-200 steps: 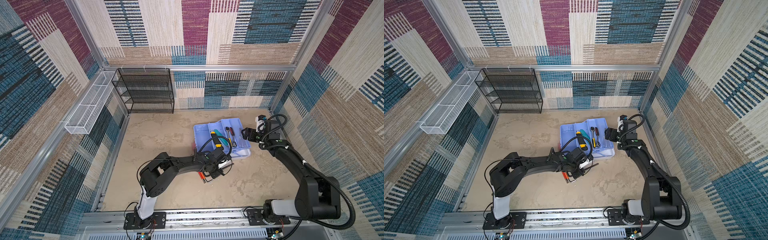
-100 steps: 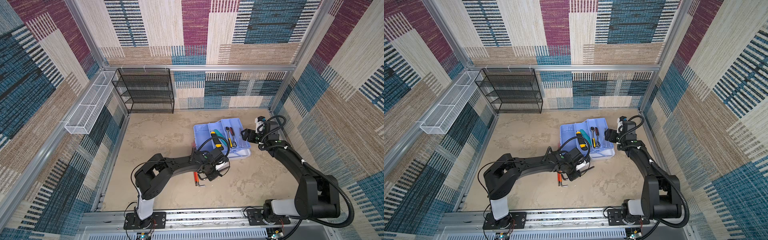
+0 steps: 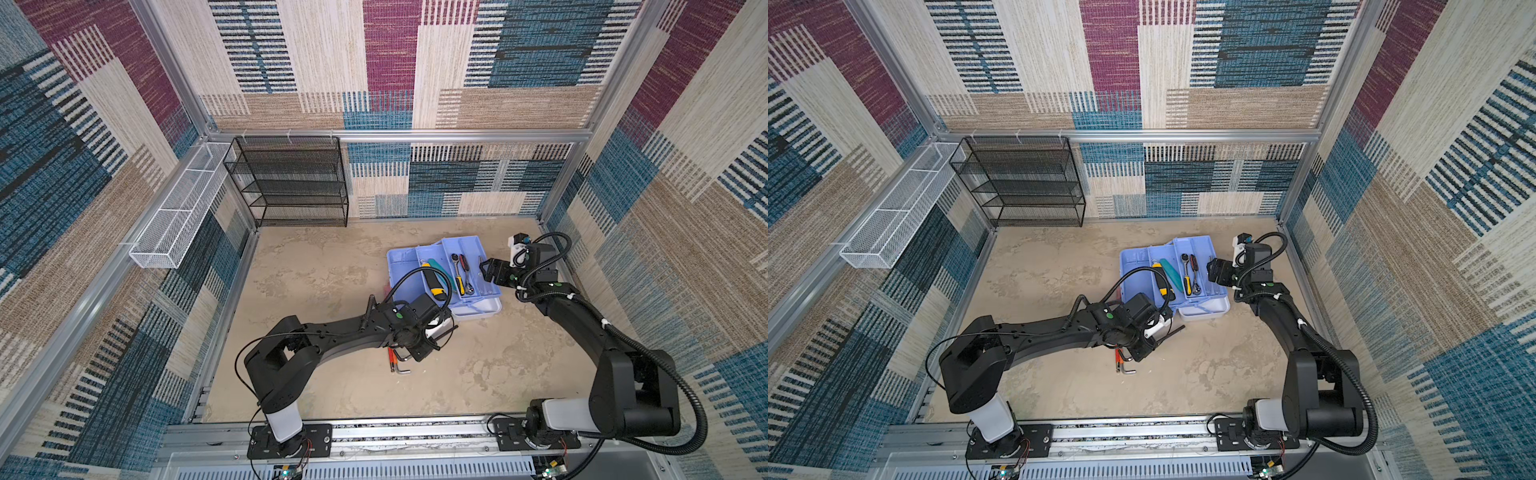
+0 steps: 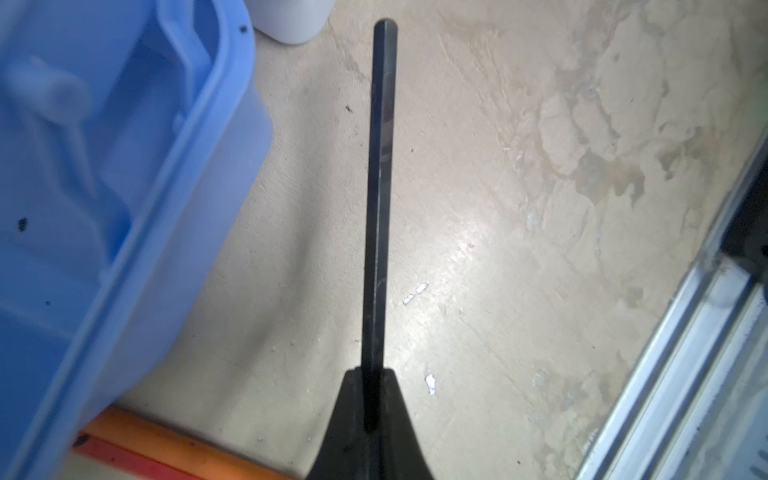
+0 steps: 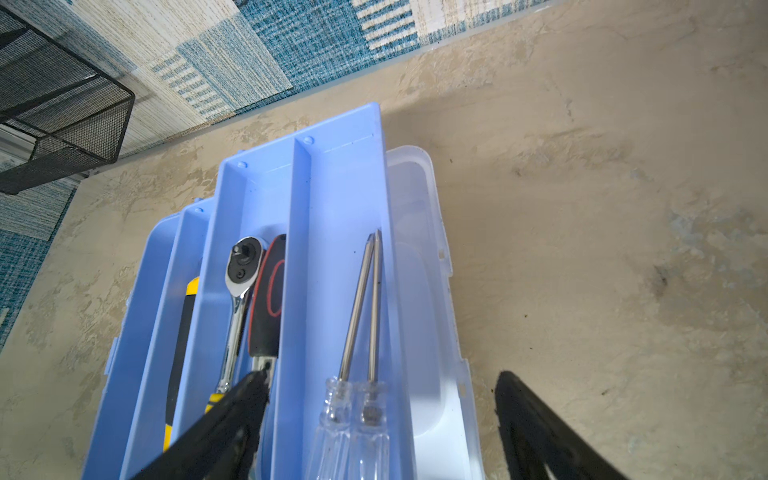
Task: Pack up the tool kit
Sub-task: 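Carry the black hex key with the left gripper into the tray's large compartment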
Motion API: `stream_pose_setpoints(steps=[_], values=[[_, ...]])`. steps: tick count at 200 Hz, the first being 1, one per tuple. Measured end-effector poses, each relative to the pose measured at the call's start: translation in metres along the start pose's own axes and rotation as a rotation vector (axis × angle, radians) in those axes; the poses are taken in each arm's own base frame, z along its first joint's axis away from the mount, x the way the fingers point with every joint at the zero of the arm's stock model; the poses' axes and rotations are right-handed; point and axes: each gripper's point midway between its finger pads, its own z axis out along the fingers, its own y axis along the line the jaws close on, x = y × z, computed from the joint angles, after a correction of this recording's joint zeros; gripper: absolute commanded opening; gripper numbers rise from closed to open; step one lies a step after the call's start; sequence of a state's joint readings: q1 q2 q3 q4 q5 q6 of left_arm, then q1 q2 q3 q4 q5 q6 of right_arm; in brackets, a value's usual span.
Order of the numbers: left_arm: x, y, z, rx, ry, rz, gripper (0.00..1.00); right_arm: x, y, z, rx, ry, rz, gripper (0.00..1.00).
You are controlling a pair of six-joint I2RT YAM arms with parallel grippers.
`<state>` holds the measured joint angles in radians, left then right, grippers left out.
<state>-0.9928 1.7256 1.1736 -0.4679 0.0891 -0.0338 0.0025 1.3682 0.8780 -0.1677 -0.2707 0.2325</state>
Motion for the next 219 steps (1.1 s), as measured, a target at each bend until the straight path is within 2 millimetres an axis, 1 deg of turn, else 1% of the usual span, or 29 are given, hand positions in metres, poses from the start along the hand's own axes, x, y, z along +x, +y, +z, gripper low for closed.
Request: stream_pose_setpoints(steps=[19,68,104,128,179,195,219], values=[[-0.002,-0.001,-0.007,0.001,-0.017,-0.008,0.0,0.0,0.0,0.001,-0.002,-0.001,0.002,0.88],[-0.001,-0.003,-0.024,0.006,-0.05,-0.036,0.0,0.002,0.0,0.004,-0.006,0.006,0.004,0.88],[-0.008,0.003,-0.041,0.001,-0.098,-0.065,0.0,0.003,-0.001,0.006,-0.008,0.011,0.006,0.88],[-0.013,0.017,-0.051,-0.017,-0.129,-0.114,0.0,0.004,0.001,0.006,-0.015,0.013,0.009,0.88],[-0.025,0.053,-0.071,-0.044,-0.205,-0.255,0.0,0.007,0.003,0.007,-0.033,0.021,0.01,0.88],[-0.031,0.069,-0.078,-0.056,-0.247,-0.315,0.0,0.007,0.003,0.007,-0.037,0.021,0.01,0.88],[-0.036,0.088,-0.084,-0.047,-0.289,-0.397,0.0,0.007,0.004,0.007,-0.04,0.019,0.009,0.88]])
